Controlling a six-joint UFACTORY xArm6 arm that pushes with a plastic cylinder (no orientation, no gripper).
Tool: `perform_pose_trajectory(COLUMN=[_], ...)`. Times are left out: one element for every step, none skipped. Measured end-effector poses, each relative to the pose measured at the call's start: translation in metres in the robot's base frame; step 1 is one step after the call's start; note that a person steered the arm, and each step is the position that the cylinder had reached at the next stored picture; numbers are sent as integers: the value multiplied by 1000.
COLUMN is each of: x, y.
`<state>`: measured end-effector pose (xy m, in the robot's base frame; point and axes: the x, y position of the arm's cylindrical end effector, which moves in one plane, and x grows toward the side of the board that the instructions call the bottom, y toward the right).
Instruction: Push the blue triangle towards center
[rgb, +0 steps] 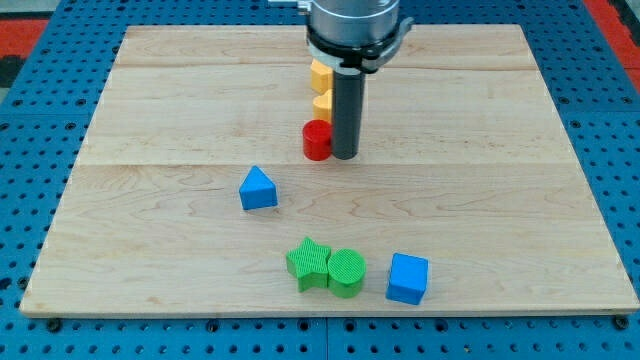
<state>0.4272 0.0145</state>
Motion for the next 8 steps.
perform_pose_trajectory(x=[8,49,61,72,87,79,61,53], y=[14,32,-48,-71,-84,-125,-124,-121])
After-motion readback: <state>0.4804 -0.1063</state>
